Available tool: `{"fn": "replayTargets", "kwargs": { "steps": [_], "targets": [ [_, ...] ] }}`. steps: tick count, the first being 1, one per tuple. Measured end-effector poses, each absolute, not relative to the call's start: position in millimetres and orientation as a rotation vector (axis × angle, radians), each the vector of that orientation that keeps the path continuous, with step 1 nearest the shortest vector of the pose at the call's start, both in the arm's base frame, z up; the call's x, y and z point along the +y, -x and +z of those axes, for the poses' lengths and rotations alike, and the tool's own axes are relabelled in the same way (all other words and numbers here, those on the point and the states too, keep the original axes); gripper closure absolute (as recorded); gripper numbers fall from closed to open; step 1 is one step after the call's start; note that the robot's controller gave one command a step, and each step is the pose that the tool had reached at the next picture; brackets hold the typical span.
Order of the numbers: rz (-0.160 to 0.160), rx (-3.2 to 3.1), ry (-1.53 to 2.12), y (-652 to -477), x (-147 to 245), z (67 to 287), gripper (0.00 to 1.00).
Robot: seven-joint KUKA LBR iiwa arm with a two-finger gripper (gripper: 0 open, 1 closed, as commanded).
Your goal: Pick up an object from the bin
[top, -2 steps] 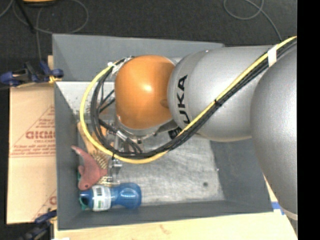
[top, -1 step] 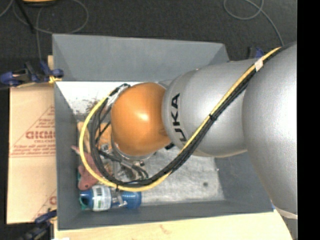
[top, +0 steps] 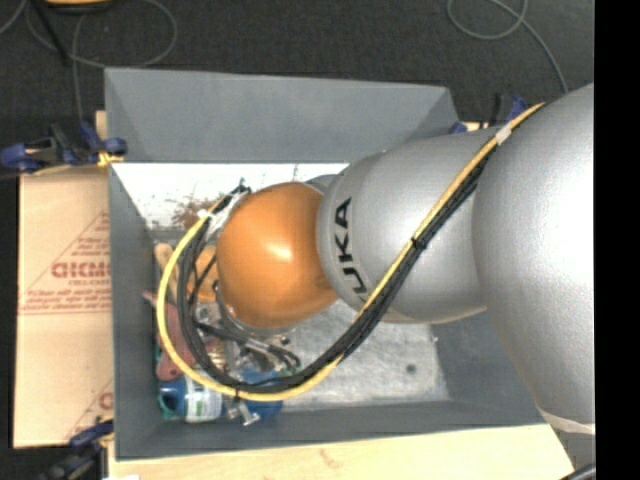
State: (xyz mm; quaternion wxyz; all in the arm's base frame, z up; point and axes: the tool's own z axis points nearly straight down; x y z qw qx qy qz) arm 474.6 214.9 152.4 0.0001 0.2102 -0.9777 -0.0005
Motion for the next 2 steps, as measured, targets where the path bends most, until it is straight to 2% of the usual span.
{"fn": "replayTargets", "kwargs": {
  "steps": [1, 2],
  "targets": [
    [0.003, -3.031, -0.832, -473.1, 207.5, 124.9, 0.0],
    [-0.009, -2.96, -1.135, -479.6, 195.4, 82.0, 0.0]
  ]
}}
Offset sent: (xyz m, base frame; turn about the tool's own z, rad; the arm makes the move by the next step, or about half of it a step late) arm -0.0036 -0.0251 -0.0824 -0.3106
